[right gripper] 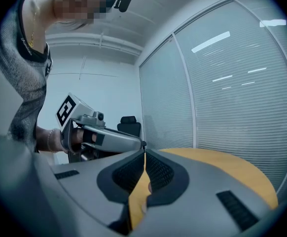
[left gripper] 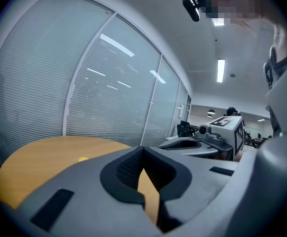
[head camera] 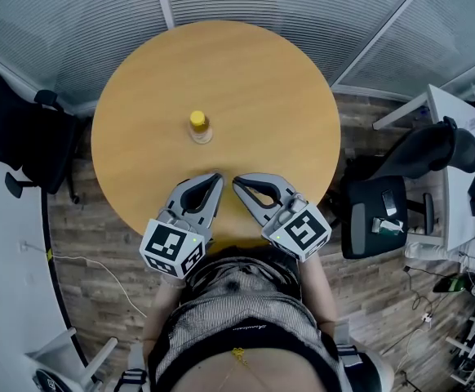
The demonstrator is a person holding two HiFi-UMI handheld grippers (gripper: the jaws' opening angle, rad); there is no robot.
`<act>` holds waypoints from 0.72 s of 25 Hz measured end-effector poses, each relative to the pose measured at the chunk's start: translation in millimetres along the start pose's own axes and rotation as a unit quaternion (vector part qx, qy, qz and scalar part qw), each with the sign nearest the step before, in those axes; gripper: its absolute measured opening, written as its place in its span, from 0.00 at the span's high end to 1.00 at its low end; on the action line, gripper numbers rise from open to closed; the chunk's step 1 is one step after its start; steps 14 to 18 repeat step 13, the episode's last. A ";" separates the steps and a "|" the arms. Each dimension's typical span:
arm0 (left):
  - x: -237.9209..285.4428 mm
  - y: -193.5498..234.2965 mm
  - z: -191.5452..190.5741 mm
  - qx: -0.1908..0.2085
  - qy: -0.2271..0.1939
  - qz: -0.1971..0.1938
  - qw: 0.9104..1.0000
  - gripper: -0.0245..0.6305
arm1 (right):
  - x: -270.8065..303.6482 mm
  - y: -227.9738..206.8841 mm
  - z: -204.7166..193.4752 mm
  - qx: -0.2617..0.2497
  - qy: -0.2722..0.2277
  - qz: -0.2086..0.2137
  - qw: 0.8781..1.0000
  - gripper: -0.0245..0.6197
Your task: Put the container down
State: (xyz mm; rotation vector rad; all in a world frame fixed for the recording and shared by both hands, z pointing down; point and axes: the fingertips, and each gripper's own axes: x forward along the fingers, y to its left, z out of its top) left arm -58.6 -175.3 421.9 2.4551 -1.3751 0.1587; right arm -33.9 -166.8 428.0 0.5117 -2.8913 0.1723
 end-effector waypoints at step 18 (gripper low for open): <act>6.5 -5.4 -6.4 -0.004 0.009 -0.007 1.000 0.93 | -2.7 -2.9 -2.9 0.001 0.002 0.003 1.000 0.93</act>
